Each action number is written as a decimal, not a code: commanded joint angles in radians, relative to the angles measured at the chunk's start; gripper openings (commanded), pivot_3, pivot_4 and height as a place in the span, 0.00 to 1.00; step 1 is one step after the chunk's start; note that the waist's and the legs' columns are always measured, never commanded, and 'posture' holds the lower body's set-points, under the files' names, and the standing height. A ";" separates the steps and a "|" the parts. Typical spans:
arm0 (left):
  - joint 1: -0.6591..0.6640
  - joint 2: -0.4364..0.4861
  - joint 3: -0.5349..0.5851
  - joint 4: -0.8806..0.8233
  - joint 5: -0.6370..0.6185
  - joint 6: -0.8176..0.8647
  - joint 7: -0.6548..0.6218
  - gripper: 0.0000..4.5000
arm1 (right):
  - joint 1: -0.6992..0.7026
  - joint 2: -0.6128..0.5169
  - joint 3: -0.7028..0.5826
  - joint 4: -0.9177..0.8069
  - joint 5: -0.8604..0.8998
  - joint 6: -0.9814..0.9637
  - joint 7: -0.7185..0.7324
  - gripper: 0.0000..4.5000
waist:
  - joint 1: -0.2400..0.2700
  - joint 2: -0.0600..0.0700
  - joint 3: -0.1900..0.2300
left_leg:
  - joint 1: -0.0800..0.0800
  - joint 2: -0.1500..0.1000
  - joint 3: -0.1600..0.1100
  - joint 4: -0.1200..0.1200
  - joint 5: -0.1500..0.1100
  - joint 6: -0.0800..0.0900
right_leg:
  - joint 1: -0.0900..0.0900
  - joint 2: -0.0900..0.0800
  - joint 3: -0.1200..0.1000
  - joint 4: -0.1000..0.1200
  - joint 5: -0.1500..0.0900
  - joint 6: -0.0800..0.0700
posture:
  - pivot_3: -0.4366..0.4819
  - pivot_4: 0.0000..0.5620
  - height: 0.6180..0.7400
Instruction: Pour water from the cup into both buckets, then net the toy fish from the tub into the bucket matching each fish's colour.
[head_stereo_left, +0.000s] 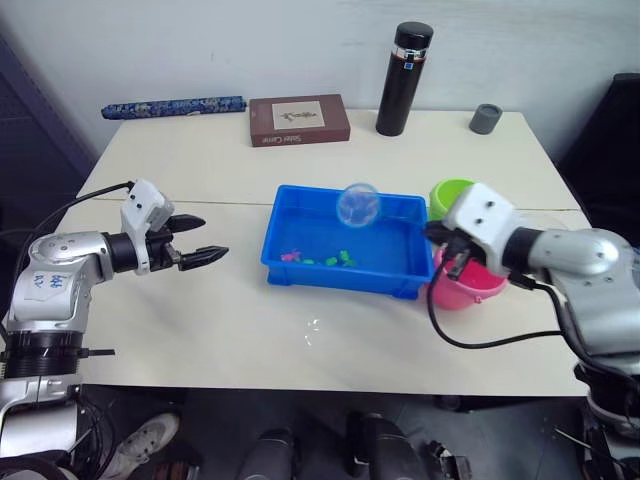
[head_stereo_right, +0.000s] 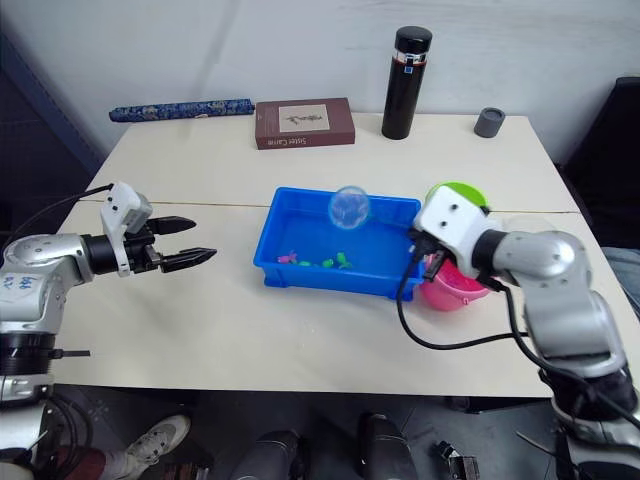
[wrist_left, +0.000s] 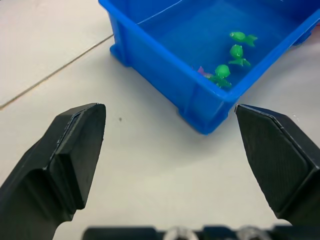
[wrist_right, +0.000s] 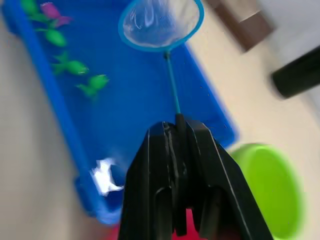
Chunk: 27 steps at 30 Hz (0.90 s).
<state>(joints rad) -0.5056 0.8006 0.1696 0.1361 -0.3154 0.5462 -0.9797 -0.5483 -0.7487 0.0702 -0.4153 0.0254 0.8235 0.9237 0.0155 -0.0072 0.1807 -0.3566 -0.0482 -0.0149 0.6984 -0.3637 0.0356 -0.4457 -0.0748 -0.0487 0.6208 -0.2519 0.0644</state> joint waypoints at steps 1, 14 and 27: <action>0.013 0.009 0.043 -0.080 -0.036 0.022 0.029 0.99 | -0.075 0.036 0.082 0.031 0.026 0.046 -0.001 0.00 | 0.000 0.000 0.000 | 0.000 0.000 0.000 0.000 0.000 0.000 | 0.000 0.000 0.000 0.000 0.000 0.000 | 0.48 0.27 0.99; 0.084 0.000 0.059 -0.188 -0.084 0.065 0.091 0.99 | -0.221 0.164 0.317 0.234 -0.082 -0.010 -0.122 0.00 | -0.007 0.000 0.000 | 0.000 0.000 0.000 0.000 0.000 -0.001 | -0.001 0.000 0.000 0.000 0.000 0.000 | 0.48 0.27 0.99; 0.127 0.011 0.074 -0.239 -0.122 0.083 0.122 0.99 | -0.263 0.214 0.381 0.356 -0.171 -0.119 -0.156 0.00 | -0.019 0.000 0.000 | -0.001 -0.001 0.000 -0.001 0.000 -0.001 | -0.002 0.000 -0.001 0.000 0.000 0.000 | 0.48 0.27 0.99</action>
<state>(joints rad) -0.3818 0.7966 0.2063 -0.0690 -0.4236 0.6326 -0.8634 -0.7866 -0.5393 0.4480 -0.0374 -0.1294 0.7303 0.7685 -0.0032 -0.0072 0.1807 -0.3573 -0.0488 -0.0148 0.6973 -0.3641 0.0347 -0.4475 -0.0746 -0.0493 0.6209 -0.2520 0.0643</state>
